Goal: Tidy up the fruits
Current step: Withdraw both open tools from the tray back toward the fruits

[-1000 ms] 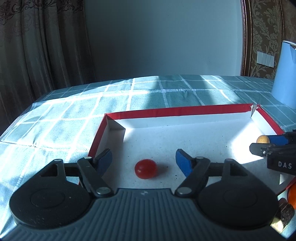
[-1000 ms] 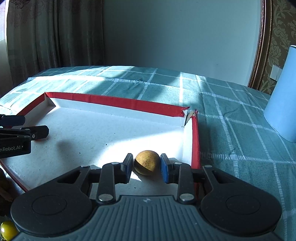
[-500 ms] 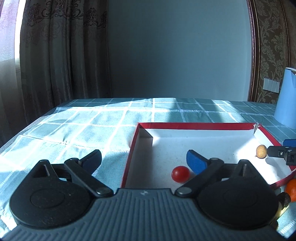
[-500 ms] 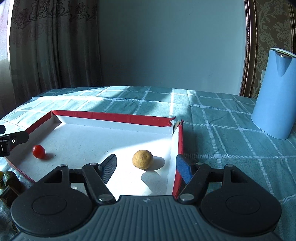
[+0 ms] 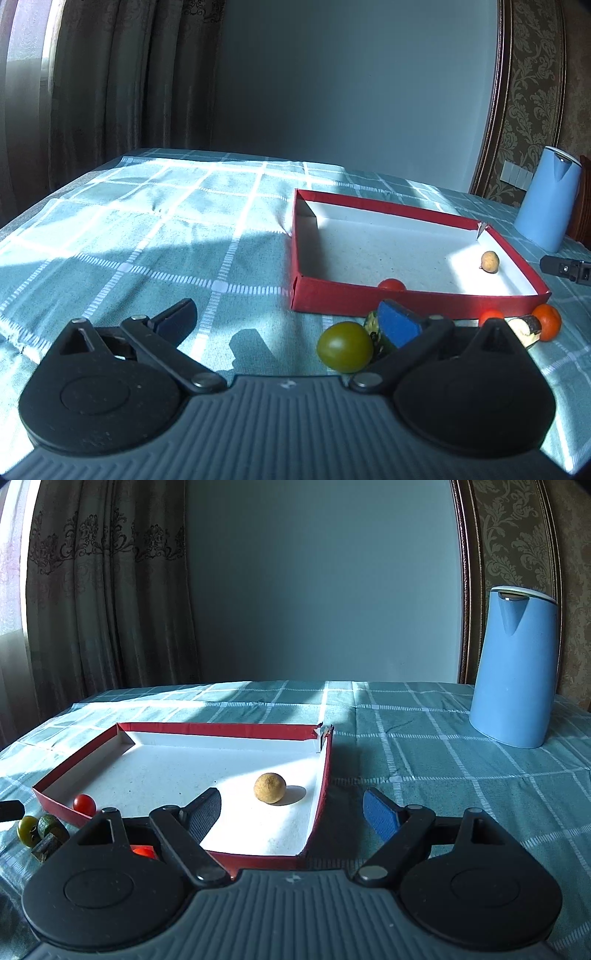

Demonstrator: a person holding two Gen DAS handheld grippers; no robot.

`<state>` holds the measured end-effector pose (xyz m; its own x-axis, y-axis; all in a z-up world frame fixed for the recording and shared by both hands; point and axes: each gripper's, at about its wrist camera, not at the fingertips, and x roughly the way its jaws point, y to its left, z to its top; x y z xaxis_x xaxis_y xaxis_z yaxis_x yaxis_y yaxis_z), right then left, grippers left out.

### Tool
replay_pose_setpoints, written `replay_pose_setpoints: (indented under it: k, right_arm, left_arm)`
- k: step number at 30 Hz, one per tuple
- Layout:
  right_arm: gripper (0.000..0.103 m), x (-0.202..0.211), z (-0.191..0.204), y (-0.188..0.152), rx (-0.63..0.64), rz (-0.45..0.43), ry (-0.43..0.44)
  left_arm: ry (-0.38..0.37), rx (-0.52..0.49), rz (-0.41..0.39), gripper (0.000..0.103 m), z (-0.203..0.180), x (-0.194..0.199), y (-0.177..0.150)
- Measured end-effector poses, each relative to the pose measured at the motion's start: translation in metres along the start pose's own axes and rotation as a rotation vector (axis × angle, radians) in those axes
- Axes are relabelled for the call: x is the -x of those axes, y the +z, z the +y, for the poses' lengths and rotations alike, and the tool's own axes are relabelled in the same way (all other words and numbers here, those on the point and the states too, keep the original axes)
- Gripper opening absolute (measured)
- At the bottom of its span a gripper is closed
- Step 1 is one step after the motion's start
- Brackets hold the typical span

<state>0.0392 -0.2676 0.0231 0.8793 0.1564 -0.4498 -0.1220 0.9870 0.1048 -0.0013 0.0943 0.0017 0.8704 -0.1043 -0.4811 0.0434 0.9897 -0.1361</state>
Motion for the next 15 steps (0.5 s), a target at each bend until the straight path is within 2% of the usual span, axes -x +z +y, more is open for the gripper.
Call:
replay_pose_setpoints:
  k: [3, 9, 15]
  right_arm:
    - [0.084, 0.0, -0.003, -0.001, -0.007, 0.009, -0.006]
    - [0.084, 0.001, -0.006, -0.005, -0.021, 0.026, -0.011]
    - [0.084, 0.004, -0.004, -0.008, -0.02, 0.035, 0.003]
  left_arm:
    - [-0.026, -0.011, 0.036, 0.103, 0.001, -0.003, -0.001]
    - [-0.08, -0.11, 0.061, 0.103, -0.015, -0.005, -0.006]
    - [-0.093, -0.138, 0.101, 0.103, -0.02, -0.011, -0.008]
